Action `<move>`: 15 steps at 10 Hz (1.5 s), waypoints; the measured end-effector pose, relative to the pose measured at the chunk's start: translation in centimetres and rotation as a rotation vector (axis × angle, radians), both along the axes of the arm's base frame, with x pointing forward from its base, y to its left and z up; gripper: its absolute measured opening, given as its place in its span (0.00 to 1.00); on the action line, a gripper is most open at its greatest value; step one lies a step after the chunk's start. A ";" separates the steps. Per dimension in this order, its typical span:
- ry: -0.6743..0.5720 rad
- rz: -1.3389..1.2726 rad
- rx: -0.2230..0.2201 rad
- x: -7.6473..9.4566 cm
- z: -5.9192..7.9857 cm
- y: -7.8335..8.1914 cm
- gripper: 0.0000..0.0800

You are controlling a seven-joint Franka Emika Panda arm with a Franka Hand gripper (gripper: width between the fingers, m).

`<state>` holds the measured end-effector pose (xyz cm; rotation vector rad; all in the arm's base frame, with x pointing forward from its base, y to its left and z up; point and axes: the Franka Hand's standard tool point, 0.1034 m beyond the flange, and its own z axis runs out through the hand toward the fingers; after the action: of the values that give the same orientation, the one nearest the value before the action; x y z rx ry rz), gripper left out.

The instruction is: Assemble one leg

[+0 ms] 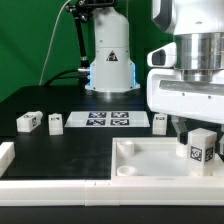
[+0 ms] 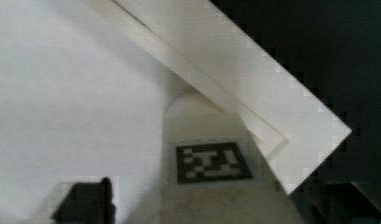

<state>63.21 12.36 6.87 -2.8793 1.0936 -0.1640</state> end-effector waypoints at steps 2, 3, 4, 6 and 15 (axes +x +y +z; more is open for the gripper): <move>0.004 0.191 -0.022 0.2 0.3 -0.1 0.80; 0.002 0.315 -0.037 0.2 0.3 -0.3 0.80; 0.000 0.414 -0.049 0.3 0.3 -0.4 0.81; -0.002 0.622 -0.081 0.3 0.3 -0.5 0.81; 0.005 0.924 -0.141 0.2 0.2 -0.7 0.36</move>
Offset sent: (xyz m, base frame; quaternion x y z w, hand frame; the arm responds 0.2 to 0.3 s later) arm 0.0055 -0.0015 0.0022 -0.0057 -0.0021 -0.2853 0.9584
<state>63.42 11.69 7.03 -3.1502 -0.3262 -0.1790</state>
